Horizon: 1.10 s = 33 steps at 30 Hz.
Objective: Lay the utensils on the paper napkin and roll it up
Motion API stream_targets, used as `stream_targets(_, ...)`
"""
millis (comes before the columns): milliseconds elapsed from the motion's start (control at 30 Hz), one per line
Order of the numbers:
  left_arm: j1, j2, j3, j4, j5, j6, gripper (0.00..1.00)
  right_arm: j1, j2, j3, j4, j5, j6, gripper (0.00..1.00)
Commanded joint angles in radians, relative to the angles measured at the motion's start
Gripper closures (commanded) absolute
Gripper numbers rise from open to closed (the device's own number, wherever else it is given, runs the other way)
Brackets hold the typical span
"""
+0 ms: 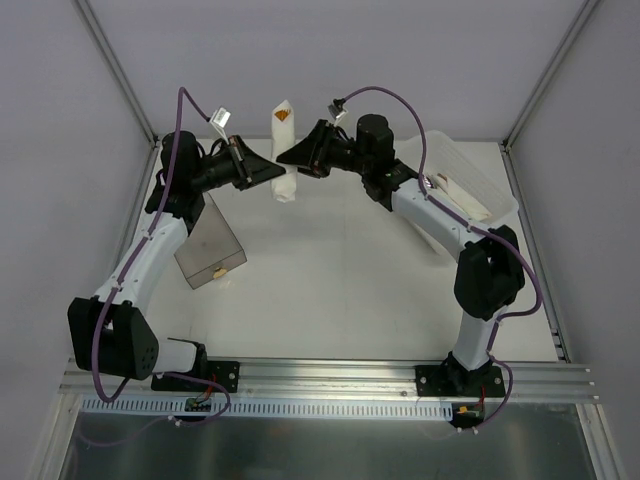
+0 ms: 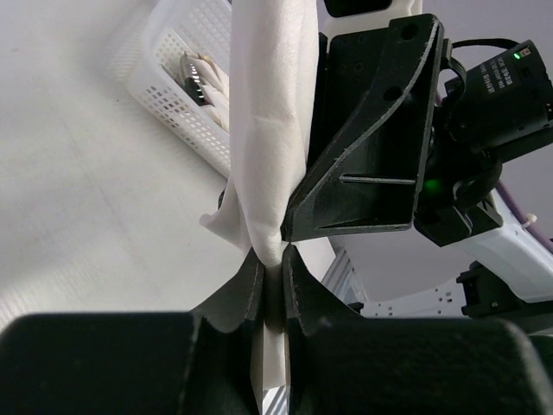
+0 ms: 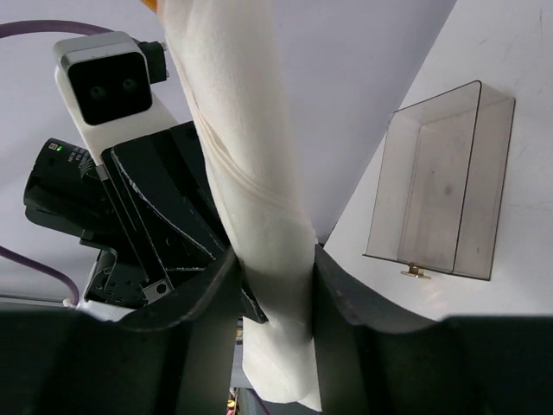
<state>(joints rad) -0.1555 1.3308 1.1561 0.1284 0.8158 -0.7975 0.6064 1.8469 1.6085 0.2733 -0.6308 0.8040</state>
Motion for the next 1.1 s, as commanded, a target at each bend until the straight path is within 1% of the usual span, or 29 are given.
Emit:
stream_targets(0,-0.003,-0.001,-0.012,0.131,0.088,-0.071,1.0,-0.007,-0.006,-0.019,0.155,-0.017,0.07,0.65)
stream_targets(33,-0.001,-0.001,-0.013,0.137,0.088,-0.075,1.0,-0.007,-0.009,-0.021,0.159,-0.017,0.072,0.71)
stream_targets(100,-0.001,0.001,-0.019,0.14,0.086,-0.086,1.0,-0.007,-0.014,-0.03,0.171,-0.023,0.073,0.77)
stream_targets(133,-0.001,0.002,-0.021,0.146,0.086,-0.091,1.0,-0.007,-0.015,-0.035,0.184,-0.026,0.073,0.83)
stream_targets(233,0.001,0.002,-0.021,0.154,0.083,-0.088,1.0,-0.007,-0.028,-0.05,0.187,-0.03,0.06,0.97)
stream_targets(267,0.004,0.005,-0.015,0.14,0.083,-0.083,0.99,-0.01,-0.032,-0.053,0.184,-0.029,0.057,1.0)
stream_targets(300,0.005,0.005,-0.007,0.126,0.08,-0.072,0.95,-0.014,-0.037,-0.056,0.184,-0.035,0.054,1.0)
stream_targets(333,0.008,0.008,0.0,0.107,0.08,-0.042,0.89,-0.019,-0.04,-0.062,0.181,-0.04,0.035,1.0)
stream_targets(367,0.013,0.013,0.022,0.087,0.082,-0.023,0.75,-0.031,-0.046,-0.065,0.173,-0.049,0.02,1.0)
stream_targets(433,0.019,0.019,0.046,0.01,0.088,0.047,0.58,-0.045,-0.066,-0.061,0.12,-0.085,-0.028,1.0)
stream_targets(467,0.03,0.025,0.077,-0.022,0.091,0.076,0.45,-0.069,-0.075,-0.059,0.091,-0.102,-0.092,1.0)
stream_targets(500,0.034,0.028,0.095,-0.054,0.091,0.11,0.37,-0.082,-0.086,-0.059,0.057,-0.137,-0.129,1.0)
stream_targets(533,0.039,0.03,0.114,-0.135,0.092,0.185,0.32,-0.097,-0.107,-0.061,-0.006,-0.159,-0.162,1.0)
stream_targets(567,0.049,0.036,0.144,-0.18,0.095,0.22,0.24,-0.115,-0.121,-0.067,-0.049,-0.179,-0.246,1.0)
stream_targets(600,0.054,0.038,0.157,-0.212,0.094,0.257,0.15,-0.156,-0.133,-0.07,-0.095,-0.196,-0.294,1.0)
stream_targets(633,0.06,0.038,0.171,-0.284,0.088,0.333,0.04,-0.18,-0.162,-0.074,-0.182,-0.228,-0.342,1.0)
stream_targets(667,0.063,0.038,0.191,-0.317,0.086,0.374,0.02,-0.206,-0.175,-0.078,-0.236,-0.246,-0.397,1.0)
stream_targets(700,0.065,0.036,0.201,-0.355,0.074,0.418,0.01,-0.259,-0.189,-0.067,-0.3,-0.26,-0.54,1.0)
stream_targets(733,0.065,0.033,0.208,-0.393,0.06,0.495,0.01,-0.287,-0.196,-0.055,-0.462,-0.27,-0.628,1.0)
stream_targets(767,0.065,0.028,0.209,-0.439,0.053,0.526,0.01,-0.351,-0.207,-0.039,-0.535,-0.277,-0.711,1.0)
stream_targets(800,0.065,0.025,0.208,-0.46,0.048,0.556,0.01,-0.385,-0.206,-0.007,-0.598,-0.291,-0.786,1.0)
stream_targets(833,0.066,0.021,0.203,-0.478,0.042,0.599,0.01,-0.422,-0.199,0.014,-0.671,-0.308,-0.959,1.0)
stream_targets(867,0.066,0.015,0.189,-0.501,0.043,0.619,0.01,-0.462,-0.178,0.036,-0.791,-0.32,-1.026,1.0)
stream_targets(900,0.066,0.008,0.18,-0.51,0.046,0.638,0.01,-0.537,-0.163,0.063,-0.848,-0.328,-1.095,1.0)
stream_targets(933,0.066,0.004,0.168,-0.516,0.042,0.659,0.01,-0.571,-0.144,0.126,-0.958,-0.325,-1.231,1.0)
stream_targets(967,0.066,-0.008,0.145,-0.518,0.04,0.667,0.01,-0.636,-0.126,0.158,-1.008,-0.317,-1.29,1.0)
stream_targets(1000,0.066,-0.015,0.133,-0.52,0.043,0.676,0.01,-0.666,-0.085,0.192,-1.048,-0.311,-1.345,1.0)
stream_targets(1033,0.066,-0.021,0.123,-0.521,0.04,0.693,0.01,-0.69,-0.063,0.261,-1.089,-0.276,-1.4,1.0)
stream_targets(1067,0.066,-0.03,0.108,-0.523,0.039,0.701,0.01,-0.714,-0.042,0.295,-1.165,-0.259,-1.504,1.0)
